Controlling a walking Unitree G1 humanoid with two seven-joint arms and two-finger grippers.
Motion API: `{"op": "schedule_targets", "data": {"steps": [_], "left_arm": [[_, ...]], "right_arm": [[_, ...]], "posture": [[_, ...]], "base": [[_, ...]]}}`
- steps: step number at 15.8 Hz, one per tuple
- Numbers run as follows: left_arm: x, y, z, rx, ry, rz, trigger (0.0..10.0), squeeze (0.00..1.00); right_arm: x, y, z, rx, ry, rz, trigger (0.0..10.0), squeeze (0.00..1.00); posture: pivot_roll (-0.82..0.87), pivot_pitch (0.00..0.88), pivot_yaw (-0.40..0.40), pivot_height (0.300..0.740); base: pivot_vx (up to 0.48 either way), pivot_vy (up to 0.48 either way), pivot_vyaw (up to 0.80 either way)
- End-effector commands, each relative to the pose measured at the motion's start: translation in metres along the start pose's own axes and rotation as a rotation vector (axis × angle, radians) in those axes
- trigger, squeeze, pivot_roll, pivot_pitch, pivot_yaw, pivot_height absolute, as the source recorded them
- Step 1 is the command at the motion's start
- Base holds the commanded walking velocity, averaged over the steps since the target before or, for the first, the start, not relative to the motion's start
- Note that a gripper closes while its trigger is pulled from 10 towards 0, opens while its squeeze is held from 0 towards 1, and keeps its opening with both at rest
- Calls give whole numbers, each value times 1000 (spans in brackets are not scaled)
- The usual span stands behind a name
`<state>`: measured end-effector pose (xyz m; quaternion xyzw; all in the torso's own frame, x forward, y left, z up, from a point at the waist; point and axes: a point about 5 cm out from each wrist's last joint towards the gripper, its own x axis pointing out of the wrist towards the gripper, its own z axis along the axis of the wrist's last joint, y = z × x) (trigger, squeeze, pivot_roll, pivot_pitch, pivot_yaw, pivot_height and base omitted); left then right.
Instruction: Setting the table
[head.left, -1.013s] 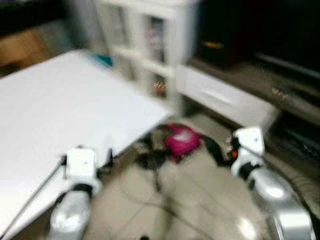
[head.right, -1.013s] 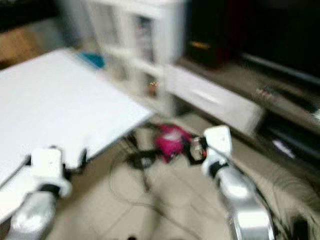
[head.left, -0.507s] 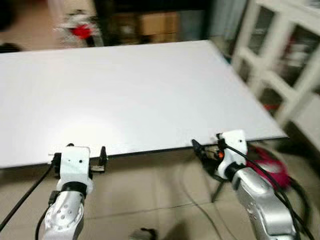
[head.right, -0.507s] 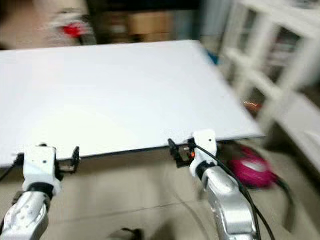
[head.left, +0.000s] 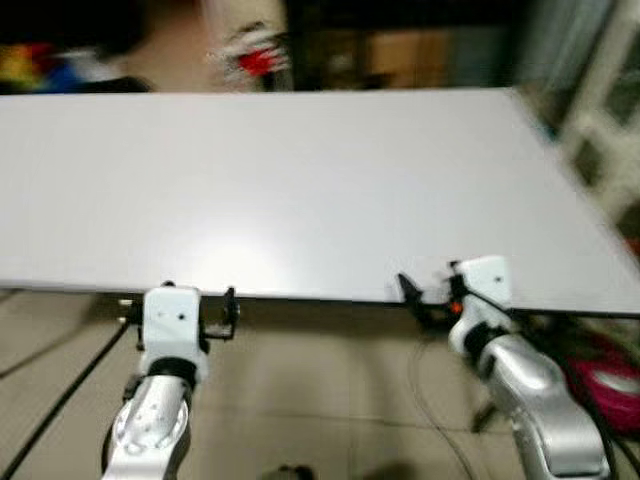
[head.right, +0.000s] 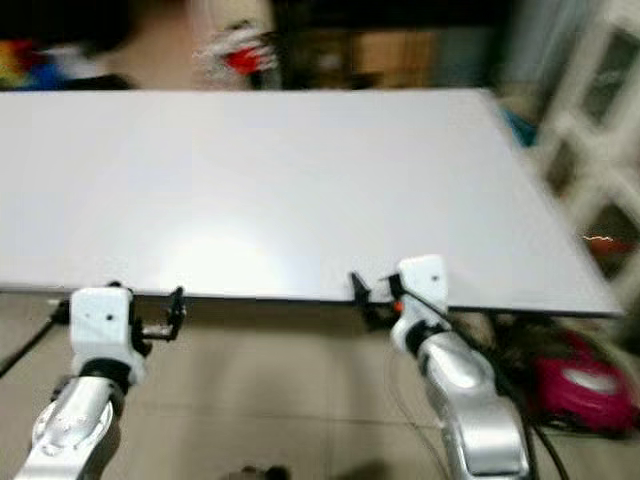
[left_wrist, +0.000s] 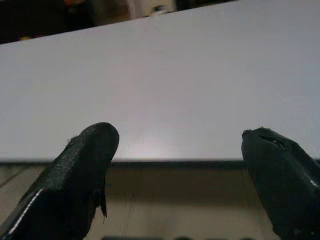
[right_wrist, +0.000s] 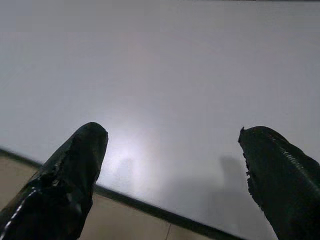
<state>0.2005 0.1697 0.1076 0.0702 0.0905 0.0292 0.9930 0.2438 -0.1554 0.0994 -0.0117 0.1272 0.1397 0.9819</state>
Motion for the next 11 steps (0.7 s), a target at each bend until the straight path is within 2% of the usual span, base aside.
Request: {"op": "schedule_targets", "data": {"steps": [1,3,4,6,8,9,11], "left_arm": [[-1,5,6,10,-23,29,10000,0],[-5,6,6,27,-32,52,10000,0],[-6,6,6,26,-34,55,10000,0],[-8,6,5,7,-20,51,10000,0],[-10,10,4,-4,-15,89,10000,0],[-11,11,5,4,-16,92,10000,0],[-13,12,6,18,-29,93,10000,0]], "right_arm": [[3,8,6,-1,-19,42,10000,1000],[5,11,6,-7,-19,67,10000,1000],[6,13,6,18,-16,86,10000,1000],[8,15,6,23,-16,100,10000,1000],[11,22,7,31,-13,164,10000,1000],[12,24,7,35,-13,187,10000,827],[14,25,7,43,-11,205,10000,608]], "posture": [[-92,22,46,740],[-83,21,37,740],[-80,20,34,740],[-73,20,27,740],[-64,20,18,740],[-59,19,12,740],[-48,17,2,740]], "base": [[0,0,800],[0,0,800],[0,0,800],[0,0,800],[0,0,800],[0,0,800],[0,0,800]]}}
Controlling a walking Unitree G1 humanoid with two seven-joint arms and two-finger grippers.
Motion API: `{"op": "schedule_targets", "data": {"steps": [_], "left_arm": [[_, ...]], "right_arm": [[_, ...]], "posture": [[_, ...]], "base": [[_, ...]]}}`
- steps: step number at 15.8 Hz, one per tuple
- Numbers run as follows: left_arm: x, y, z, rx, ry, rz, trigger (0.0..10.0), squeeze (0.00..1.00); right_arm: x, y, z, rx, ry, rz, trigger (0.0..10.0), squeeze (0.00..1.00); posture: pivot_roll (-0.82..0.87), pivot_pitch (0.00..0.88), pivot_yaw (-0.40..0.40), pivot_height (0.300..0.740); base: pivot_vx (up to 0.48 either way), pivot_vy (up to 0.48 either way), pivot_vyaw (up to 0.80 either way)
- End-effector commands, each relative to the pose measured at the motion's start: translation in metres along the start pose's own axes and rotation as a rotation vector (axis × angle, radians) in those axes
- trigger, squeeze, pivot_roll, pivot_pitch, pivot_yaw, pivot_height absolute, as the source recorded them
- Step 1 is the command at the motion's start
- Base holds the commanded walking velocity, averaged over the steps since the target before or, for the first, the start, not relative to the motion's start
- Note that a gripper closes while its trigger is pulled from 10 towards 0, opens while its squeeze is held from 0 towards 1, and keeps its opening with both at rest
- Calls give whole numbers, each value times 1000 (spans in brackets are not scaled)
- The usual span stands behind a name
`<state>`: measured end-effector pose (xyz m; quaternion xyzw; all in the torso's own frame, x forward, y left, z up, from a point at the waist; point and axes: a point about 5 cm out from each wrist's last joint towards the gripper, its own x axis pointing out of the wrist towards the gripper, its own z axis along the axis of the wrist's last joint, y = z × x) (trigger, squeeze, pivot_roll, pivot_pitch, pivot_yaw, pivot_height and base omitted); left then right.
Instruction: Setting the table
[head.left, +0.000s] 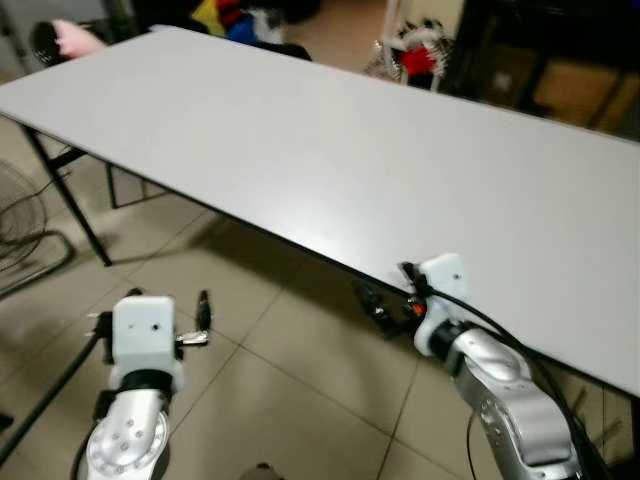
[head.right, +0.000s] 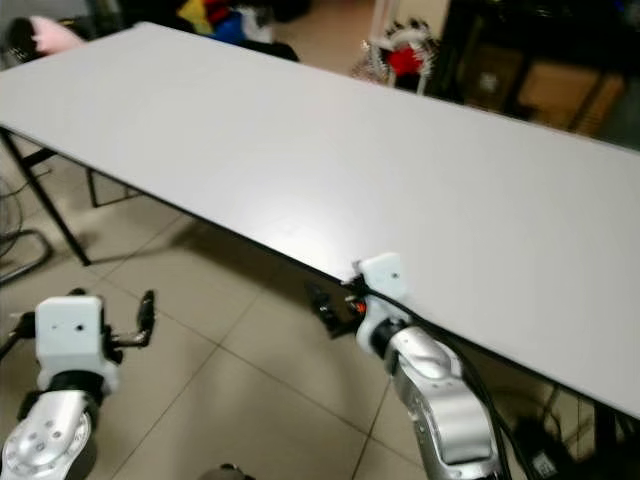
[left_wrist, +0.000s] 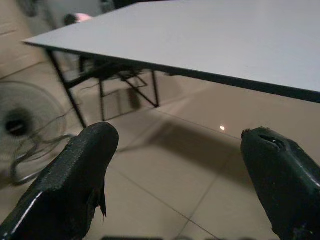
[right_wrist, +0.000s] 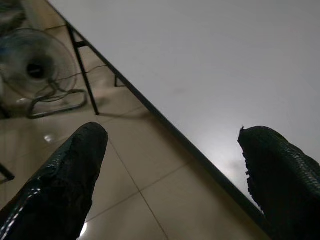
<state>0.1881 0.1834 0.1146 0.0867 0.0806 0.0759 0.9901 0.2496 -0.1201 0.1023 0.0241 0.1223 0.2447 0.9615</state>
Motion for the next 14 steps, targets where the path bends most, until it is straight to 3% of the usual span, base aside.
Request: {"op": "schedule_targets", "data": {"steps": [1,2,4,8,10,11,14], "left_arm": [[-1,-3,5,16,-29,3,10000,0],[-1,-2,4,30,-30,13,10000,0],[1,-2,5,49,-39,14,10000,0],[19,-14,14,29,-112,-114,10000,0],[22,-13,12,3,-138,-150,10000,0],[22,-11,10,2,-135,-146,10000,0],[13,-5,7,10,-131,-133,10000,0]], "right_arm": [[-2,-8,0,9,9,-27,10000,463],[-3,-12,-2,18,11,-54,10000,400],[-7,-18,-2,25,-9,-121,10000,400],[-29,-45,-2,20,-70,-373,10000,388],[-37,-49,-1,-19,-76,-381,10000,90],[-38,-51,-1,-24,-74,-382,10000,4],[-38,-50,0,-73,-73,-344,10000,0]], "posture": [[-44,17,0,740],[-43,16,3,740],[-51,17,20,740],[-118,23,115,740],[-141,28,134,740],[-143,29,127,740],[-127,28,94,740]], "base": [[0,0,800],[0,0,800],[0,0,800],[0,0,800],[0,0,800],[0,0,800],[0,0,800]]}}
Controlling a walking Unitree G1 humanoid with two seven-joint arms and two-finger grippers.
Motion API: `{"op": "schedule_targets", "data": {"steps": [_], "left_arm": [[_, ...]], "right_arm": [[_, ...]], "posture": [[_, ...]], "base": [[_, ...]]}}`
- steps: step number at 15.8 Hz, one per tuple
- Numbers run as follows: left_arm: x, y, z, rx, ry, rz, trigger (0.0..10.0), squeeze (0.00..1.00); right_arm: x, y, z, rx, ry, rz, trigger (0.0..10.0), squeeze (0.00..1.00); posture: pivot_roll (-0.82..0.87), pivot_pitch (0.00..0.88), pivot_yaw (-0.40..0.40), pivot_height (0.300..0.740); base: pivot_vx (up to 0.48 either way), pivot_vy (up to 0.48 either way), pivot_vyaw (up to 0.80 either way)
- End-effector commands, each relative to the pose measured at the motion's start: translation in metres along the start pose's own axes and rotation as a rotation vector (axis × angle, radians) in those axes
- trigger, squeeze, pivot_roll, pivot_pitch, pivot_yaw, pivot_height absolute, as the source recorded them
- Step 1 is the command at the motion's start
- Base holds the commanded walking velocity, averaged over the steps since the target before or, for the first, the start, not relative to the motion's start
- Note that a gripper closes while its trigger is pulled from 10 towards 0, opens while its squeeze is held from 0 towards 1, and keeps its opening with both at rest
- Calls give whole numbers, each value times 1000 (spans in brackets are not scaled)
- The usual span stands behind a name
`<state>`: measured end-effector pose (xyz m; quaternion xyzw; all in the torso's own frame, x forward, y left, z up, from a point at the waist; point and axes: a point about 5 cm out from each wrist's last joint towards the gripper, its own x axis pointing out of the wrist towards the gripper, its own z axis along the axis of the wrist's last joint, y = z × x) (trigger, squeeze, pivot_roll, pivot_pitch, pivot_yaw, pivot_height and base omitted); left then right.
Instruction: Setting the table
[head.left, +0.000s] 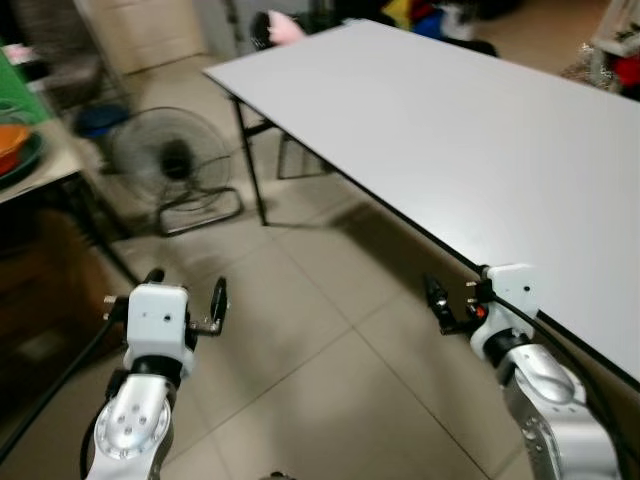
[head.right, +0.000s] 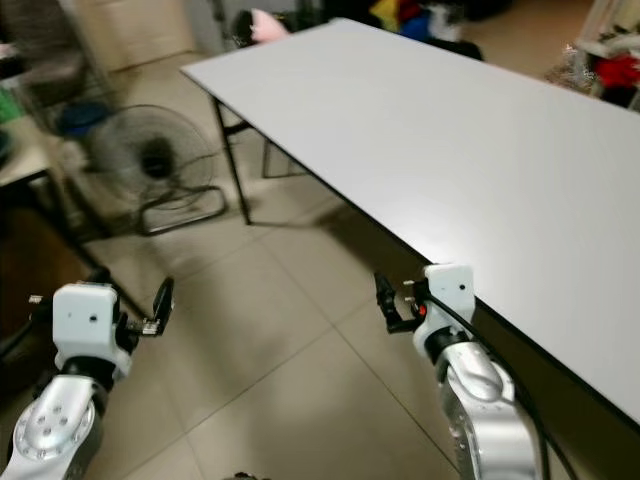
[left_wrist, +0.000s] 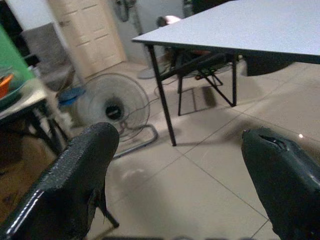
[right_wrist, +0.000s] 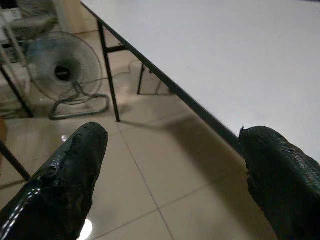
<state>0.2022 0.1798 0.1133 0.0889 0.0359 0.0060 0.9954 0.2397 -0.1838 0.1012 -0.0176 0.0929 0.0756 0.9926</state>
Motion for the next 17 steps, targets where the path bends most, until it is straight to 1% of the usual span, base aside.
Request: {"op": "schedule_targets", "data": {"steps": [1,2,3,4,5,6,7,9,10,11,12,15,17], "left_arm": [[-4,2,6,0,-31,8,10000,0],[-9,3,6,-4,-26,17,10000,0],[-11,3,5,-6,-25,18,10000,0],[-13,3,6,-9,-25,24,10000,0],[-15,3,5,-9,-24,35,10000,0],[-15,3,6,1,-23,39,10000,0],[-15,3,6,4,-26,39,10000,0],[-16,3,6,8,-23,46,10000,0],[-16,4,6,9,-23,49,10000,0],[-15,4,6,11,-23,49,10000,0],[-15,4,6,12,-23,49,10000,0],[-16,3,6,15,-23,55,10000,0],[-17,4,6,17,-21,61,10000,0]], "right_arm": [[1,3,3,45,-16,17,10000,0],[3,10,3,42,-8,77,10000,0],[3,14,3,21,-9,104,10000,0],[5,18,5,-26,-43,130,10000,0],[9,19,6,-17,-75,120,10000,0],[11,20,2,13,-25,146,10000,0],[10,24,0,77,3,215,10000,0],[9,23,1,88,-15,190,10000,0],[9,28,1,26,-26,238,10000,0],[9,31,2,2,-37,255,10000,0],[10,34,3,0,-38,267,10000,0],[13,38,4,34,-32,287,10000,0],[13,40,4,38,-31,291,10000,0]], "posture": [[-122,27,87,740],[-114,27,74,740],[-113,28,73,740],[-108,29,64,740],[-100,28,57,740],[-94,28,52,740],[-92,28,50,740],[-88,26,50,740],[-86,24,49,740],[-85,22,48,740],[-85,22,47,740],[-79,18,35,740],[-75,11,26,740]], "base": [[0,0,0],[292,0,0],[292,0,0],[345,0,0],[345,0,0],[345,0,0],[345,0,0],[358,0,0],[364,0,0],[364,0,800],[364,0,800],[361,0,800],[364,0,800]]}}
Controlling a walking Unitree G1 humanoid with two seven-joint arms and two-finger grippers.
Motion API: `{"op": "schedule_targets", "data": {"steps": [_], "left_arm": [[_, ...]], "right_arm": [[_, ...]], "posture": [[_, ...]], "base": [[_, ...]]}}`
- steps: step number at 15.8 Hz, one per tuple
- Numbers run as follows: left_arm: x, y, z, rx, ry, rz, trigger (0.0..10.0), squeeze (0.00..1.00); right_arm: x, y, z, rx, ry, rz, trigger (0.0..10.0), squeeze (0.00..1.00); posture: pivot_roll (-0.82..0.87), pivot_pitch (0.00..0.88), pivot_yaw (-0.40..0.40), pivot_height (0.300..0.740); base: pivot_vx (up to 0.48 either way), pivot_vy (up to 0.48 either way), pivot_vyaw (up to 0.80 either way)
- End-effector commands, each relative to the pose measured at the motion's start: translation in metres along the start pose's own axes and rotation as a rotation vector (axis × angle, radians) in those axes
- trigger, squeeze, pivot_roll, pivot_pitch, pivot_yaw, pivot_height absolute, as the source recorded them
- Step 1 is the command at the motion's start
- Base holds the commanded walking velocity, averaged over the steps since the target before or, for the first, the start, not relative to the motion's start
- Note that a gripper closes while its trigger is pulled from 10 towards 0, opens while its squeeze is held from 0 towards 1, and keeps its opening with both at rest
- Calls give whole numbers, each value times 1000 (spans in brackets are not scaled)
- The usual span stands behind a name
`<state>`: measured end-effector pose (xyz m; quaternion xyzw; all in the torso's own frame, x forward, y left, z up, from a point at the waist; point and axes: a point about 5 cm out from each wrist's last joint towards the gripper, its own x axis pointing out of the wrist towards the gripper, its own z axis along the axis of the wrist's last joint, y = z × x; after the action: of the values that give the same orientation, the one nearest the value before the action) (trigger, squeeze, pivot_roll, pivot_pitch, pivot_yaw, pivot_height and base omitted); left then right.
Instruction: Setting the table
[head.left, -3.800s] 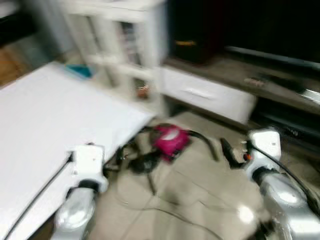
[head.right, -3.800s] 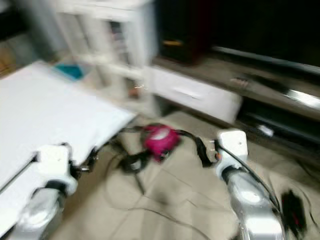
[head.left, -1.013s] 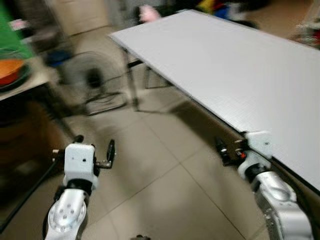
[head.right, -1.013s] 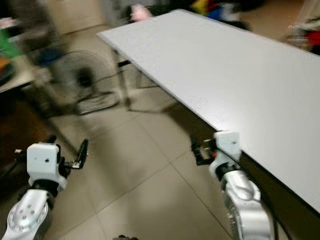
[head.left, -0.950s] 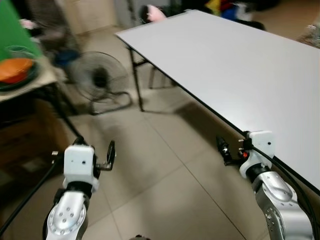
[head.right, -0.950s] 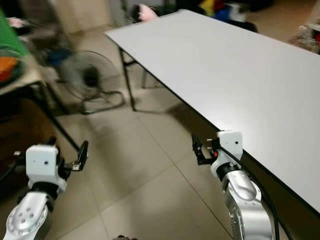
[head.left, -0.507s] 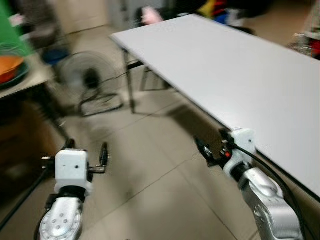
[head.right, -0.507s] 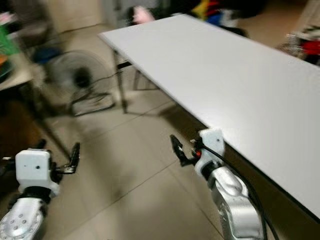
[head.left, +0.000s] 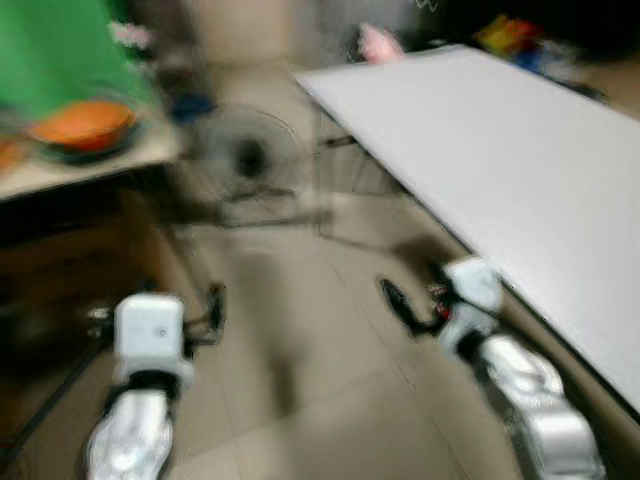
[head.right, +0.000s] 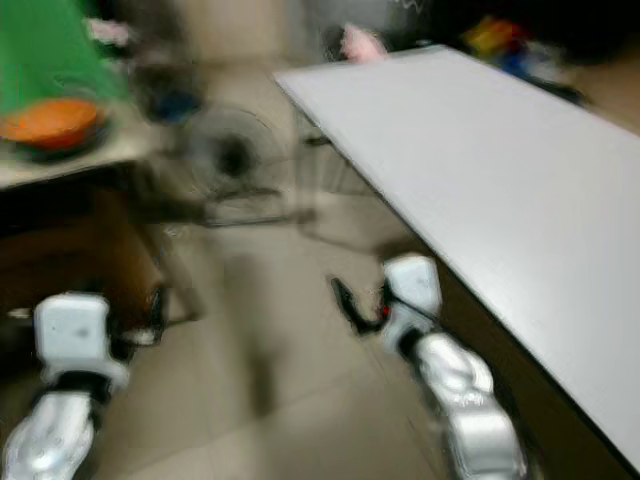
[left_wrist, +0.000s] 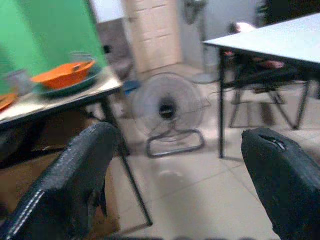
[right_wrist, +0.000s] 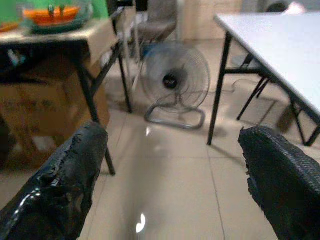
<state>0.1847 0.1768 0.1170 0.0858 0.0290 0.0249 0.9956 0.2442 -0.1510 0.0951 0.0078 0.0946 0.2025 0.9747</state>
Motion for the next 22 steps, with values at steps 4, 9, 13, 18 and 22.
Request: {"op": "schedule_targets", "data": {"steps": [4,9,13,18,22], "left_arm": [[-2,8,2,26,-11,43,10000,0],[-4,18,4,40,-15,76,10000,0],[-3,21,5,48,-24,84,10000,0],[-6,25,9,51,-29,101,10000,0],[-8,26,11,48,-29,115,10000,0]], "right_arm": [[9,10,9,-6,-38,39,10000,0],[12,4,13,42,-69,-6,10000,0],[15,2,14,26,-79,-30,10000,0],[16,3,16,61,-98,-28,10000,0],[21,8,17,76,-90,-12,10000,0]], "posture": [[-60,1,6,740],[-49,0,-7,740],[-44,0,-6,740],[-24,0,-14,740],[-16,9,-15,740]], "base": [[361,0,733],[361,0,126],[363,0,0],[362,0,0],[363,0,0]]}}
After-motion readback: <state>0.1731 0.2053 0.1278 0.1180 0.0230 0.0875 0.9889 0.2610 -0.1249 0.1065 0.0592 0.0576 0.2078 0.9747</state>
